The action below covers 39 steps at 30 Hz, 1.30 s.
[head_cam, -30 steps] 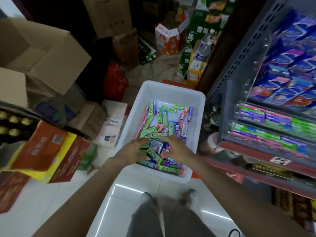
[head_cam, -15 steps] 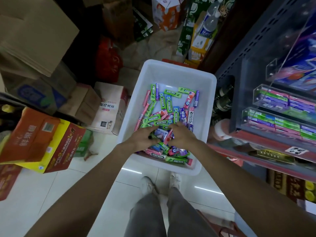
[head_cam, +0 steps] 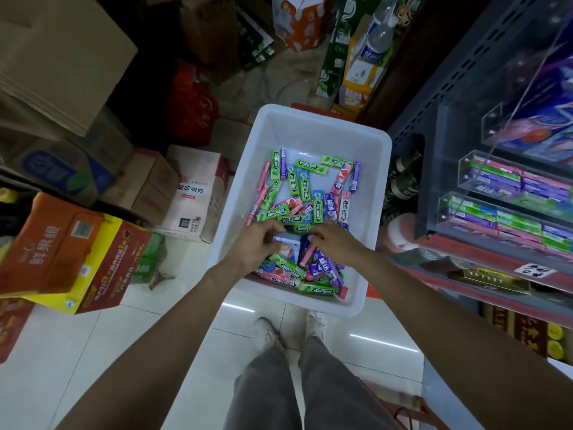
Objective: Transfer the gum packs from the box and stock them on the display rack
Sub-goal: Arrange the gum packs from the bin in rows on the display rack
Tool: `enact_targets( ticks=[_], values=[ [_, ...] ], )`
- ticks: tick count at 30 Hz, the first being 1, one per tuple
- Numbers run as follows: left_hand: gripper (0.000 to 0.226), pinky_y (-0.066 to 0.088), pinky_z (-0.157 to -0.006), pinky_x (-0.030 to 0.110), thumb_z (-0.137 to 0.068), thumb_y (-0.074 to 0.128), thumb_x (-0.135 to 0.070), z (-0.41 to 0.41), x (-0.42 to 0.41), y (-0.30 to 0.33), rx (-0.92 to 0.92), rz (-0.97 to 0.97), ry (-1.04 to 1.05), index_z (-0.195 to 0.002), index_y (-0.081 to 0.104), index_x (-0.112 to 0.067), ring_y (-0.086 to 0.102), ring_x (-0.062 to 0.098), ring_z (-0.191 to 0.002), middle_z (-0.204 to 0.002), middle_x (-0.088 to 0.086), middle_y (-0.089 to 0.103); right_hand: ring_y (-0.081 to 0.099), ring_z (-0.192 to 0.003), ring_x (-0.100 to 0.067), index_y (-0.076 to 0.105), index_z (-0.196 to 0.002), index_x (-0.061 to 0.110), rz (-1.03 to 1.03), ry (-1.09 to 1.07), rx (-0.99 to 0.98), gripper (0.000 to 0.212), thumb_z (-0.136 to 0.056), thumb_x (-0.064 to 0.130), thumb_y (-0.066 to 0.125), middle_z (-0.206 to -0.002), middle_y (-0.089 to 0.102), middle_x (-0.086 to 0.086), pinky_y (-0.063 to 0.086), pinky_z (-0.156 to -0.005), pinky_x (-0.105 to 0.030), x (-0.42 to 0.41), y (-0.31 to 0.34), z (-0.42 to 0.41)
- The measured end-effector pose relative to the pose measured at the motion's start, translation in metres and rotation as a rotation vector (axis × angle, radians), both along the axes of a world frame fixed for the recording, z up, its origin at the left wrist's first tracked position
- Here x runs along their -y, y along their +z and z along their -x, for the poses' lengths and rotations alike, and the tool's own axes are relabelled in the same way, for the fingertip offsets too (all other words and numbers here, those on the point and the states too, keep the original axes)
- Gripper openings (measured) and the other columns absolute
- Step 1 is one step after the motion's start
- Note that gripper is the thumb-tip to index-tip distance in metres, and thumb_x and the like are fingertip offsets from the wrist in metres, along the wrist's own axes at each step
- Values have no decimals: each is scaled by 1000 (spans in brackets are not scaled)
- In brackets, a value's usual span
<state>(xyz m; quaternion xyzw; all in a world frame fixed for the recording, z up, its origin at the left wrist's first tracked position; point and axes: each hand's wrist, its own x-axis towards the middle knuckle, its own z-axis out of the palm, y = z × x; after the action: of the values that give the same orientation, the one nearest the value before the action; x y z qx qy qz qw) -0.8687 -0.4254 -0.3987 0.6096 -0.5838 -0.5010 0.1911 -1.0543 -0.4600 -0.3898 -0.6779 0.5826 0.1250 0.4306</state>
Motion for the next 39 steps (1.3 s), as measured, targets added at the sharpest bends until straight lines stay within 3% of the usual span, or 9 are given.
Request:
enact_targets(
  ticks=[5, 8, 12, 17, 23, 29, 33, 36, 39],
  values=[
    [19, 55, -79, 37, -83, 65, 2, -8, -3, 16, -403, -65, 454, -91, 52, -9, 61, 25, -90, -99, 15, 61, 48, -80, -22, 56, -112, 4, 63, -15, -45, 26, -99, 19, 41, -104, 56, -18, 36, -69, -29, 0, -12, -2],
    [19, 58, -69, 23, -86, 63, 1, -12, 0, 23, -487, -97, 590, -87, 50, -13, 63, 21, -87, -100, 15, 59, 51, -79, -23, 52, -115, 6, 46, -39, -71, 25, -97, 22, 44, -104, 57, -14, 38, -68, -31, 0, -10, -4],
    [17, 56, -66, 17, -89, 60, -2, -16, -4, 27, -463, -105, 613, -104, 53, -7, 63, 14, -83, -91, 1, 60, 48, -107, -29, 55, -111, 3, 53, -31, -111, 31, -89, 25, 57, -129, 41, -18, 41, -82, -34, 0, -10, -9],
    [21, 58, -68, 20, -91, 58, -5, -19, -5, 36, -477, -123, 656, -111, 56, -1, 65, 13, -81, -90, 5, 60, 51, -69, -16, 61, -105, 1, 46, -94, 99, 25, -85, 16, 67, -79, 56, -3, 34, -54, -20, -5, 3, -13],
    [18, 57, -64, 19, -90, 60, -9, -21, 2, 64, -549, -125, 718, -105, 54, 0, 69, 7, -66, -94, 13, 65, 52, -82, -20, 51, -98, 10, 293, -367, 179, 19, -87, 17, 65, -89, 56, -7, 35, -62, -28, 3, 47, 5],
    [10, 55, -62, 17, -91, 60, -10, 12, 28, 116, -620, -23, 737, -95, 53, -3, 69, 8, -71, -89, 9, 66, 63, -88, -24, 54, -111, 19, 61, -914, 808, 26, -92, 0, 53, -107, 59, -15, 59, -70, -31, 5, 125, 44],
    [15, 54, -60, 14, -92, 57, -7, 59, 51, 159, -570, 138, 727, -101, 47, -1, 64, 11, -76, -84, 5, 61, 59, -101, -24, 56, -111, 21, 175, -966, 970, 26, -96, 3, 45, -122, 52, -13, 59, -67, -25, 6, 169, 91],
    [8, 55, -61, 16, -91, 58, -5, 114, 58, 195, -583, 164, 652, -91, 50, -4, 61, 13, -72, -77, 2, 57, 60, -97, -18, 54, -115, 17, 244, -957, 1056, 27, -98, 2, 40, -117, 56, -9, 56, -83, -33, 5, 199, 130],
    [9, 56, -60, 19, -90, 59, -5, 178, 57, 221, -632, 134, 553, -86, 52, -8, 61, 13, -71, -80, 3, 59, 61, -96, -17, 47, -123, 10, 361, -823, 974, 35, -90, 3, 57, -111, 58, -4, 52, -91, -34, 1, 219, 174]
  ],
)
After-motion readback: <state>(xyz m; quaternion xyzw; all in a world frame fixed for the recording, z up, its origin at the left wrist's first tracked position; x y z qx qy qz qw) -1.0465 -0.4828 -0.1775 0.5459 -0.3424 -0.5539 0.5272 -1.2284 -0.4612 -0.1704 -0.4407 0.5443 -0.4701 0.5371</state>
